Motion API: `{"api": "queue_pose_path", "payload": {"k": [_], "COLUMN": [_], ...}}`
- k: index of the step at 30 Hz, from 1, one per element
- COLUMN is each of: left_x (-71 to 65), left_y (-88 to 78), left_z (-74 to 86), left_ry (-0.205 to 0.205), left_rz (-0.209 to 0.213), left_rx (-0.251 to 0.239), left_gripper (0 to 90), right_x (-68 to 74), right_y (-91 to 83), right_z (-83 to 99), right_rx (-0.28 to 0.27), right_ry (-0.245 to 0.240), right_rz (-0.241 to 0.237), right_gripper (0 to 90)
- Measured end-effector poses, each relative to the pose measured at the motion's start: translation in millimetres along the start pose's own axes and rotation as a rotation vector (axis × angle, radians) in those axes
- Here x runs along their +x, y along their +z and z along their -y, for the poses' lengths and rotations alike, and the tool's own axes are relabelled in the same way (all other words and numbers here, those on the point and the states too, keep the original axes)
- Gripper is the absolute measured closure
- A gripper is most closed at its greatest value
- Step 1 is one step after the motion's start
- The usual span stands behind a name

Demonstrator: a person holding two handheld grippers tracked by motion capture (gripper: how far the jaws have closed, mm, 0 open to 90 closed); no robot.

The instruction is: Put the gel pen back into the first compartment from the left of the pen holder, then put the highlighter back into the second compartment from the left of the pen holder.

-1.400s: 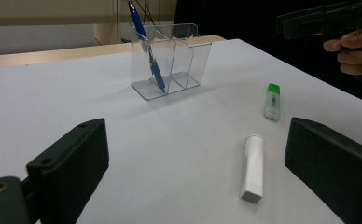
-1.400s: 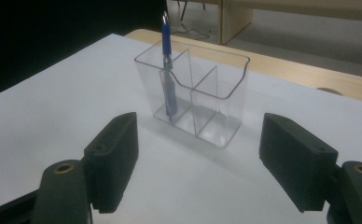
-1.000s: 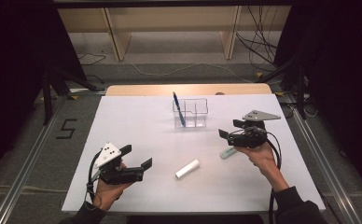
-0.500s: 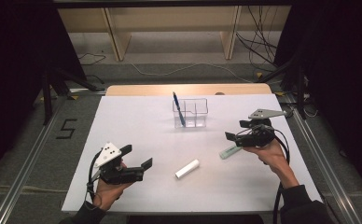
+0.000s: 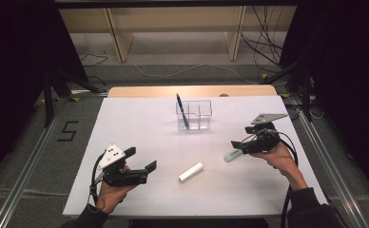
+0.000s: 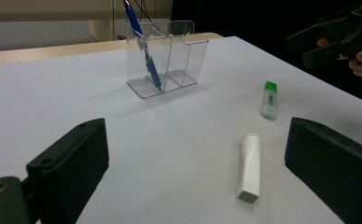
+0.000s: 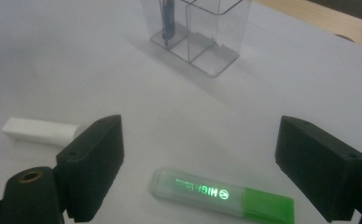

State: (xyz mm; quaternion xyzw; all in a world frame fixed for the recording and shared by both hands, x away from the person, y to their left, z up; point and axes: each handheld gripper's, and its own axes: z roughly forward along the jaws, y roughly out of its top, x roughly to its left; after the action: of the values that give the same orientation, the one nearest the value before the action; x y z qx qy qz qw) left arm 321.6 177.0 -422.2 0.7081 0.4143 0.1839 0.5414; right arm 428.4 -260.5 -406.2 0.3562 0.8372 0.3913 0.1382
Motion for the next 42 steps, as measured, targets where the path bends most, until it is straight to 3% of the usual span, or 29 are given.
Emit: {"api": "queue_pose_path", "payload": {"k": [11, 18, 23, 27, 36, 42], "left_x": [-0.1, -0.7, -1.9, -2.1, -1.5, -1.5], "left_y": [-1.9, -0.9, -0.8, -0.6, -1.3, -1.9], "left_z": [0.5, 0.7, 0.1, 1.0, 1.1, 0.9], "left_ry": [0.002, 0.0, 0.021, 0.019, 0.015, 0.018], "left_rz": [-0.002, -0.004, -0.003, -0.004, -0.005, -0.005], "left_rx": [-0.004, -0.007, -0.006, -0.002, -0.004, -0.004], "left_gripper": [5.8, 5.7, 5.7, 5.8, 5.8, 5.8], "right_x": [0.2, -5.8, -10.5, -15.0, -20.2, -22.3], "right_y": [5.4, 10.1, 10.1, 11.6, 31.2, 42.1], "right_z": [1.3, 3.4, 4.1, 3.1, 2.1, 3.6], "right_rx": [0.063, 0.124, 0.186, 0.202, 0.314, 0.366], "right_ry": [-0.038, -0.068, -0.095, -0.119, -0.191, -0.214], "right_rz": [0.015, 0.001, -0.011, -0.021, -0.048, -0.069], "right_gripper": [16.4, 16.6, 16.8, 17.9, 18.8, 18.6]}}
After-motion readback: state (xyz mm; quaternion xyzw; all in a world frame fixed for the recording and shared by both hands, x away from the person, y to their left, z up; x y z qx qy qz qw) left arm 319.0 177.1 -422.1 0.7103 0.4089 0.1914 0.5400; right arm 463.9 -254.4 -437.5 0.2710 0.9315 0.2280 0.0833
